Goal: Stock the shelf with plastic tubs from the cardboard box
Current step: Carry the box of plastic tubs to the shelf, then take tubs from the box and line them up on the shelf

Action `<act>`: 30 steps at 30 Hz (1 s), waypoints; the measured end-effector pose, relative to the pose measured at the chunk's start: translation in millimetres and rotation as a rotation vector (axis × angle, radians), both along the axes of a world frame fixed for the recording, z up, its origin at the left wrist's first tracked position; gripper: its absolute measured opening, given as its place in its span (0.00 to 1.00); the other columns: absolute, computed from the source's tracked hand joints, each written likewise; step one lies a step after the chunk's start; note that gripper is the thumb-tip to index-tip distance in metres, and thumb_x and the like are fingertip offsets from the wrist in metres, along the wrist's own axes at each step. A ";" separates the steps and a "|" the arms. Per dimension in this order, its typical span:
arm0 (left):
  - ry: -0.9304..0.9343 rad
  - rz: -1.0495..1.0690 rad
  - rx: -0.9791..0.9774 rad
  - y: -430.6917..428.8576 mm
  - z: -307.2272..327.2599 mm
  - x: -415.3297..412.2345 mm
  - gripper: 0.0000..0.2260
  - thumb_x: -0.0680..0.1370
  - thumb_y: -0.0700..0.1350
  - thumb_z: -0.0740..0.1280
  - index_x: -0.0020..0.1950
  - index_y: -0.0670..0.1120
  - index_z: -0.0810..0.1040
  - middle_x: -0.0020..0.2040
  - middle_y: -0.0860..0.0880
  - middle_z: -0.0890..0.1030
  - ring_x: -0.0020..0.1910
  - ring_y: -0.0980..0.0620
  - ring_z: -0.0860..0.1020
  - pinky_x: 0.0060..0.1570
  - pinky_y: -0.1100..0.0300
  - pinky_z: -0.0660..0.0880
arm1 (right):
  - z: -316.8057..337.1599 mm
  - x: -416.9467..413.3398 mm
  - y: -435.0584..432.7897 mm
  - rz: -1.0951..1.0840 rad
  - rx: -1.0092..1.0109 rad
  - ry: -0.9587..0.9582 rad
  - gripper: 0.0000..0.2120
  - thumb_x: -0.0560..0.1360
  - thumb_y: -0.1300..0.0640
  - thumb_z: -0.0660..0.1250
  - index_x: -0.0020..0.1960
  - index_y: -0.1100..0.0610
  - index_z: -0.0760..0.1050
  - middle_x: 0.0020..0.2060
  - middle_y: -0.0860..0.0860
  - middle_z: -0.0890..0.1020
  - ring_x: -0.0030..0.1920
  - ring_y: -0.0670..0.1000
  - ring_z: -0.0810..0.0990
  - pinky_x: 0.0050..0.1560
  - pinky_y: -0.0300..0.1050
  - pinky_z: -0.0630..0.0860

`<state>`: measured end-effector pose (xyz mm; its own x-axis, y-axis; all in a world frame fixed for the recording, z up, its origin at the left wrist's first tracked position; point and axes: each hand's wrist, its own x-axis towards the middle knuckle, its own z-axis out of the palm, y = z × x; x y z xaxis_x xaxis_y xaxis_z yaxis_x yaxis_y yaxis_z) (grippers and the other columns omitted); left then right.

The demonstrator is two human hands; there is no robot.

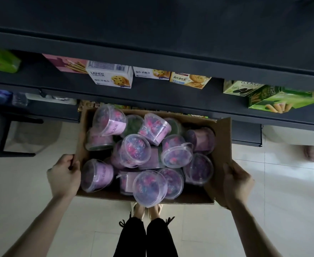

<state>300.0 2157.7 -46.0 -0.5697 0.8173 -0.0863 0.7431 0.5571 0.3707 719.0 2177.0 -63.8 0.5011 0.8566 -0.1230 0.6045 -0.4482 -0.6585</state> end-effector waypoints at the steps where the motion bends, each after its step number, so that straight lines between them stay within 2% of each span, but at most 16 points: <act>1: 0.006 0.000 0.015 2.5 0.6 -4.0 0.11 0.69 0.41 0.61 0.43 0.35 0.78 0.35 0.33 0.81 0.36 0.33 0.79 0.37 0.50 0.72 | -2.2 2.9 1.4 0.004 0.000 -0.033 0.10 0.72 0.63 0.66 0.33 0.58 0.71 0.23 0.49 0.73 0.26 0.42 0.65 0.28 0.35 0.64; 4: -0.011 0.012 0.051 7.8 2.3 -11.0 0.04 0.72 0.34 0.67 0.44 0.33 0.78 0.35 0.34 0.81 0.36 0.33 0.78 0.37 0.57 0.66 | -6.8 4.9 6.5 -0.008 0.020 -0.064 0.04 0.71 0.63 0.66 0.40 0.56 0.78 0.23 0.44 0.72 0.27 0.41 0.68 0.28 0.31 0.65; 6: -0.023 0.035 0.074 6.6 1.8 -7.5 0.03 0.72 0.31 0.68 0.45 0.32 0.78 0.36 0.34 0.81 0.37 0.34 0.78 0.39 0.59 0.64 | -6.4 3.0 7.3 -0.005 0.036 -0.057 0.09 0.72 0.62 0.65 0.49 0.51 0.79 0.28 0.43 0.77 0.29 0.40 0.72 0.29 0.29 0.67; 8: -0.043 0.055 0.099 6.9 0.0 -2.6 0.04 0.72 0.31 0.68 0.46 0.32 0.79 0.38 0.33 0.81 0.39 0.34 0.79 0.40 0.60 0.64 | -4.6 3.3 6.0 0.015 0.062 -0.052 0.14 0.72 0.59 0.65 0.54 0.46 0.74 0.26 0.42 0.76 0.30 0.36 0.74 0.28 0.25 0.66; 11: -0.047 0.054 0.104 8.8 -3.9 -0.7 0.06 0.72 0.32 0.68 0.48 0.32 0.79 0.40 0.33 0.82 0.41 0.35 0.80 0.41 0.55 0.70 | -5.5 1.4 0.7 -0.002 0.044 -0.049 0.15 0.71 0.58 0.64 0.56 0.45 0.73 0.26 0.43 0.77 0.29 0.37 0.73 0.28 0.26 0.66; 13: -0.056 0.047 0.123 11.5 -5.5 0.6 0.06 0.73 0.33 0.68 0.49 0.33 0.79 0.41 0.33 0.82 0.41 0.35 0.80 0.43 0.52 0.73 | -6.0 -1.2 -1.9 -0.007 0.059 -0.033 0.09 0.72 0.57 0.64 0.51 0.51 0.78 0.27 0.40 0.76 0.30 0.32 0.73 0.28 0.24 0.65; 15: -0.057 0.062 0.119 9.3 -7.5 2.1 0.07 0.72 0.33 0.68 0.49 0.33 0.79 0.42 0.33 0.82 0.42 0.35 0.80 0.43 0.54 0.72 | -3.5 -2.9 -2.1 0.016 0.044 -0.029 0.05 0.73 0.59 0.64 0.44 0.54 0.79 0.26 0.38 0.75 0.29 0.30 0.72 0.27 0.23 0.64; 18: -0.104 0.129 0.115 -0.5 -9.3 5.5 0.08 0.73 0.34 0.69 0.51 0.34 0.79 0.45 0.33 0.82 0.46 0.36 0.80 0.45 0.58 0.69 | 0.9 -2.2 -0.9 0.006 -0.002 -0.025 0.05 0.74 0.59 0.65 0.46 0.54 0.80 0.26 0.37 0.74 0.30 0.31 0.73 0.27 0.24 0.64; 20: -0.160 0.165 0.118 -3.7 -8.6 7.6 0.09 0.74 0.35 0.68 0.53 0.34 0.79 0.48 0.33 0.81 0.48 0.37 0.80 0.49 0.55 0.71 | 3.5 -3.7 -0.1 -0.006 -0.034 -0.035 0.07 0.75 0.59 0.65 0.50 0.53 0.81 0.31 0.40 0.79 0.31 0.34 0.75 0.28 0.25 0.64; 21: -0.165 0.165 0.116 -4.0 -7.9 7.7 0.09 0.74 0.35 0.68 0.53 0.35 0.79 0.48 0.34 0.81 0.49 0.37 0.80 0.50 0.53 0.72 | 5.0 -4.9 -0.2 -0.017 -0.045 -0.039 0.08 0.75 0.60 0.65 0.52 0.54 0.81 0.36 0.45 0.82 0.33 0.37 0.76 0.32 0.28 0.65; 23: -0.138 0.154 0.104 -4.7 -4.8 6.7 0.09 0.75 0.35 0.66 0.54 0.35 0.78 0.49 0.34 0.81 0.49 0.35 0.79 0.51 0.50 0.72 | 9.3 -6.7 -2.6 -0.014 -0.045 -0.046 0.12 0.75 0.64 0.65 0.57 0.58 0.79 0.46 0.56 0.83 0.42 0.52 0.80 0.42 0.38 0.69; 25: -0.102 0.135 0.095 -9.0 0.4 4.9 0.11 0.74 0.32 0.64 0.56 0.36 0.78 0.50 0.34 0.81 0.49 0.33 0.78 0.50 0.48 0.72 | 16.3 -9.4 -6.8 0.025 -0.044 -0.069 0.15 0.74 0.68 0.64 0.59 0.62 0.77 0.51 0.61 0.80 0.49 0.61 0.79 0.48 0.44 0.71; 28: -0.069 0.071 0.076 -16.0 11.4 1.4 0.17 0.72 0.27 0.60 0.60 0.35 0.76 0.53 0.32 0.79 0.50 0.31 0.76 0.50 0.44 0.72 | 30.9 -17.6 -15.7 0.064 -0.021 -0.106 0.14 0.75 0.70 0.63 0.60 0.65 0.76 0.53 0.63 0.78 0.52 0.63 0.77 0.54 0.52 0.73; 30: -0.031 0.077 0.047 -16.3 19.7 0.2 0.22 0.70 0.25 0.60 0.63 0.36 0.74 0.58 0.32 0.76 0.55 0.30 0.73 0.51 0.42 0.71 | 39.9 -26.9 -21.8 0.104 0.034 -0.159 0.13 0.73 0.70 0.65 0.57 0.66 0.77 0.52 0.63 0.78 0.53 0.64 0.76 0.55 0.49 0.71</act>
